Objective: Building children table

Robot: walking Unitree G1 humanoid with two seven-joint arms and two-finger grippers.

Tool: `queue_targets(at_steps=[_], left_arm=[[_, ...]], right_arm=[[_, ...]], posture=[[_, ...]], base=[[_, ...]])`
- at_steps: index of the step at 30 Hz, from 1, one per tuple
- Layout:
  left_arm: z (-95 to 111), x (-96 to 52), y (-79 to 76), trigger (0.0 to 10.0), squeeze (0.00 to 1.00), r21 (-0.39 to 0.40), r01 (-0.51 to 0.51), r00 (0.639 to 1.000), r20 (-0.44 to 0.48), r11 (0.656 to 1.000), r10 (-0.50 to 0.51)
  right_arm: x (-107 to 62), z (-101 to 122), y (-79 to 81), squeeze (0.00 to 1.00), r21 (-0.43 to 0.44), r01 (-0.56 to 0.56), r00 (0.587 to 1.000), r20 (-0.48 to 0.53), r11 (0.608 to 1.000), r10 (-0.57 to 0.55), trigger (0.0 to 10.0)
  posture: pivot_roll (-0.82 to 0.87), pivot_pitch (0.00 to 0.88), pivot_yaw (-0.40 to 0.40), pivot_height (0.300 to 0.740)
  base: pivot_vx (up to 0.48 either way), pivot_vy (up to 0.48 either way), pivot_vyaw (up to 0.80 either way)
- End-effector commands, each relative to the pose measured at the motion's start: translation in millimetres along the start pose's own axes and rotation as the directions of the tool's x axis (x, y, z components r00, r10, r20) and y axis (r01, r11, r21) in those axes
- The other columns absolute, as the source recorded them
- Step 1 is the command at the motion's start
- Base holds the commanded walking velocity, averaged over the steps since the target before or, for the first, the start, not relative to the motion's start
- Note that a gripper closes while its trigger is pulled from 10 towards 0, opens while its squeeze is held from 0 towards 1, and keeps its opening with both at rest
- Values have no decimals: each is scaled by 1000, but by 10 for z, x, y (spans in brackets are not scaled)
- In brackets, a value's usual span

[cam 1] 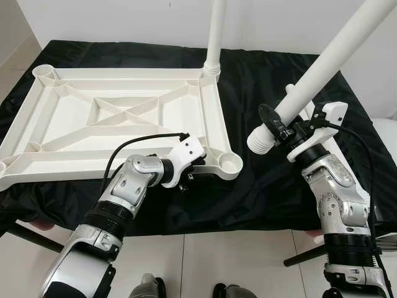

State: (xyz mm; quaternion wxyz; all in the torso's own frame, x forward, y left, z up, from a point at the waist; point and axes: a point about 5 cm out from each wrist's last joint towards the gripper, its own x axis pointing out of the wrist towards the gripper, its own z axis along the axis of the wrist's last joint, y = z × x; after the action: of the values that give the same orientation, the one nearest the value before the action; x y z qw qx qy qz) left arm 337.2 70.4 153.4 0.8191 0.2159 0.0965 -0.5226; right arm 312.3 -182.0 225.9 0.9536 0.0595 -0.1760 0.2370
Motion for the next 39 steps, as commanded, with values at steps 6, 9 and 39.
queue_targets(at_steps=[6, 9, 39], left_arm=[[-42, 18, 5, 8941, 0, 12, -22, 999, -29, 1000, 23], [-49, 17, 1, 4627, 0, 11, -16, 999, -32, 1000, 16], [-39, -91, -59, 10000, 0, 33, -32, 999, -24, 999, 33]], right_arm=[[-23, 56, -10, 0, -6, 6, 1000, 26, 1000, -6, 10000], [-23, 55, -9, 0, -4, 6, 1000, 26, 1000, -6, 10000], [191, -223, 50, 0, -41, -159, 981, -118, 986, 153, 10000]], posture=[[-65, 131, 13, 740], [-65, 131, 13, 740], [-29, 134, -49, 740]], base=[[0, 0, 0], [0, 0, 0], [0, 0, 0]])
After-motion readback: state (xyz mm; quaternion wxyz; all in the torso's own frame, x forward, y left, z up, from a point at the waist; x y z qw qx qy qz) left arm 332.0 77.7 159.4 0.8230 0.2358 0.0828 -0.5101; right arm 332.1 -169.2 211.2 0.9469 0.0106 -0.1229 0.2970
